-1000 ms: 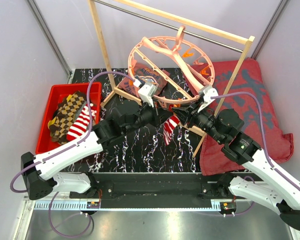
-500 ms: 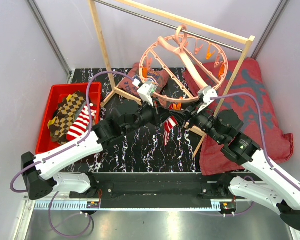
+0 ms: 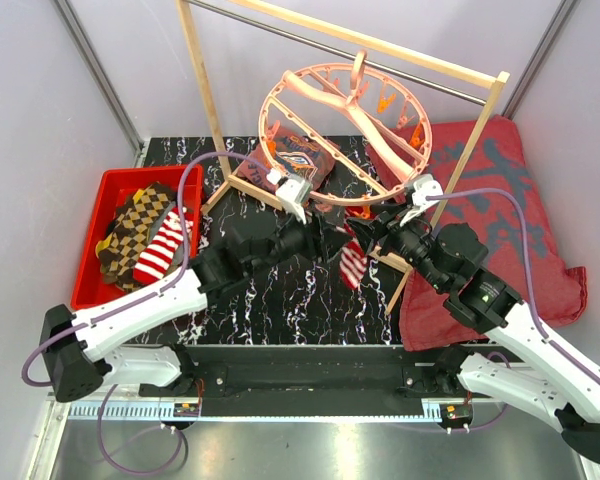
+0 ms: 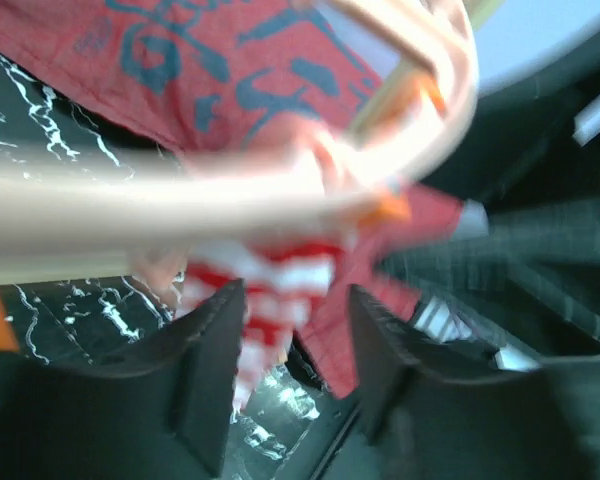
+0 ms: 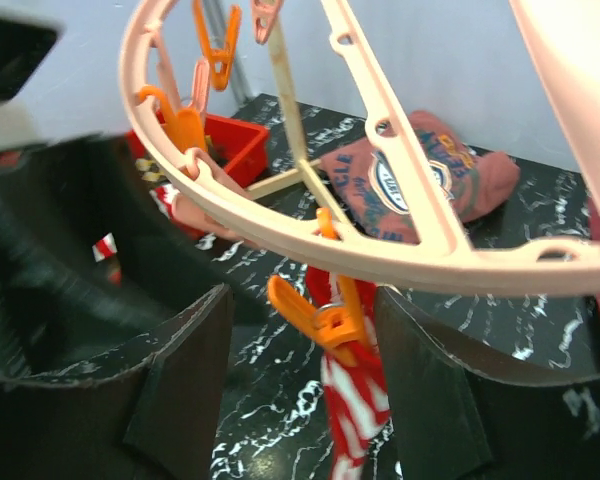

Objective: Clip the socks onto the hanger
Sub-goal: Open the clamp at the hanger.

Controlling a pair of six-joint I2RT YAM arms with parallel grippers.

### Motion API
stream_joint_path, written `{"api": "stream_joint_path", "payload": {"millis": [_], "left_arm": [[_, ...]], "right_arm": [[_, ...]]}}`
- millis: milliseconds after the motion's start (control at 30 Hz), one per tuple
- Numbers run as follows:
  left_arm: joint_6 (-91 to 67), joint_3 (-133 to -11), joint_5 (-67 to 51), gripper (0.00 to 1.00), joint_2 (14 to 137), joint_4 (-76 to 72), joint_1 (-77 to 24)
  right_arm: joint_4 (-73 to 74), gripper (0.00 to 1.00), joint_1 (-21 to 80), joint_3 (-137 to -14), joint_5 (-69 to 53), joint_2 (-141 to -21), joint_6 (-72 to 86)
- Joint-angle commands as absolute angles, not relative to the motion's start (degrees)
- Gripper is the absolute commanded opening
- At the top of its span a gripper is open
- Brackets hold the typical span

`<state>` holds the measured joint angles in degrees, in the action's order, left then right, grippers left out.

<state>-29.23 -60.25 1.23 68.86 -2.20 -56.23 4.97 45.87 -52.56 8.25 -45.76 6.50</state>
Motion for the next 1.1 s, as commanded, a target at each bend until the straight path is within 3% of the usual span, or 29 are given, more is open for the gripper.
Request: {"api": "stream_joint_path", "payload": {"millis": [0, 133, 333, 767, 1067], "left_arm": [[-25.1, -54.9, -0.2, 0.61, 62.3, -9.9, -57.0], [-18.8, -48.1, 3.1, 0.80, 58.2, -17.1, -57.0], [-10.5, -41.7, 4.4, 0.92, 55.9, -27.2, -56.9], [-5.0, -41.9, -2.3, 0.91, 65.6, -43.6, -54.1], [-7.1, -44.5, -5.5, 0.75, 70.0, -46.6, -52.1]], "right_arm": [[4.0, 0.67, 46.1, -52.2, 13.2, -45.8, 6.7], [4.0, 0.66, 46.2, -52.2, 13.3, -46.0, 6.8], [4.0, 0.67, 46.1, -52.2, 13.2, -45.2, 6.5], [5.7, 0.68, 46.1, -52.9, 12.0, -41.5, 4.9], [8.8, 0.70, 46.1, -54.9, 8.5, -41.6, 4.4]]}}
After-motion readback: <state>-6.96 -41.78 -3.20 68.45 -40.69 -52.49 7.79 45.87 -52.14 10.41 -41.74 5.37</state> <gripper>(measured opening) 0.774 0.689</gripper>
